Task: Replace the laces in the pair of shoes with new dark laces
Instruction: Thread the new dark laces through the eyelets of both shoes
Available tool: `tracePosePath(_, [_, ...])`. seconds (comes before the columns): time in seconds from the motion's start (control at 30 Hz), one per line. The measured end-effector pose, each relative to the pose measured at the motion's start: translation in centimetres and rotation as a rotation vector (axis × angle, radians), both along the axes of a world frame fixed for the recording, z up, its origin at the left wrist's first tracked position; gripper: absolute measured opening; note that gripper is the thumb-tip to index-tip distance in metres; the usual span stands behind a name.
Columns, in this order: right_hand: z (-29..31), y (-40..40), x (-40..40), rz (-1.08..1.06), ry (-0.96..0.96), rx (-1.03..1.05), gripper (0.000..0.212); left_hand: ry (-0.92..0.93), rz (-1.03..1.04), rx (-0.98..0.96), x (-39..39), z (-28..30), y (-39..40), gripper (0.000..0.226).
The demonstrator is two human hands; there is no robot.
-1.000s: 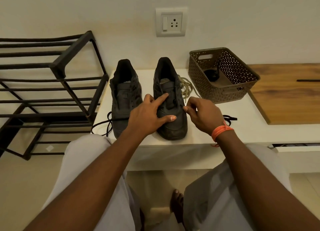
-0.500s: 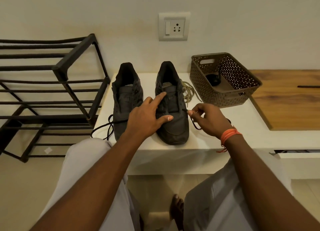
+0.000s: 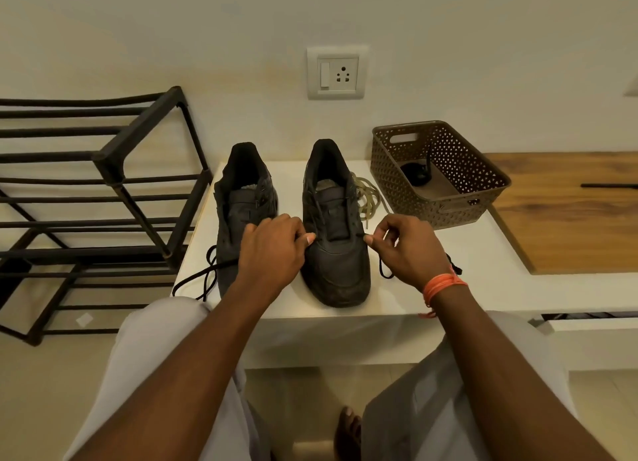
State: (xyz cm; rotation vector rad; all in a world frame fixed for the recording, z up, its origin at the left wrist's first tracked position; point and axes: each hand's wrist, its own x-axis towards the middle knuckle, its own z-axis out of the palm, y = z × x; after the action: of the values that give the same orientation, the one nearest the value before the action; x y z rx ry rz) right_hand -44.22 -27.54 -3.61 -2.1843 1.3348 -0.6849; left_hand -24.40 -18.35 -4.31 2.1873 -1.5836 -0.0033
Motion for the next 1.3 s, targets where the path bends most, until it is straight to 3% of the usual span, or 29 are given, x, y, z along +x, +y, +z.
tracePosePath(0.17, [2.1, 0.7, 0.3, 0.067, -0.469, 0.184, 0.017, 0.004, -0.024, -0.071, -0.4, 0.5, 0.6, 0.034])
tracePosePath(0.33, [2.7, 1.5, 1.7, 0.276, -0.356, 0.211, 0.017, 0.138, 0.007, -0.098, 0.1, 1.0, 0.5, 0.020])
tracePosePath(0.73, [0.4, 0.3, 5.6, 0.037, -0.275, 0.093, 0.020, 0.344, -0.019, -0.066, -0.9, 0.1, -0.1, 0.027])
tracePosePath(0.97, [-0.3, 0.1, 5.9, 0.077, -0.333, 0.160, 0.021, 0.358, 0.036, -0.064, -1.1, -0.2, -0.5, 0.032])
tracePosePath(1.13, [-0.9, 0.0, 6.1, 0.108, -0.255, 0.118, 0.020, 0.379, 0.058, -0.098, -1.6, -0.4, -0.8, 0.034])
tracePosePath(1.3, [-1.4, 0.1, 6.0, 0.083, -0.397, 0.204, 0.023, 0.377, 0.084, -0.136, -1.9, -0.6, -1.1, 0.035])
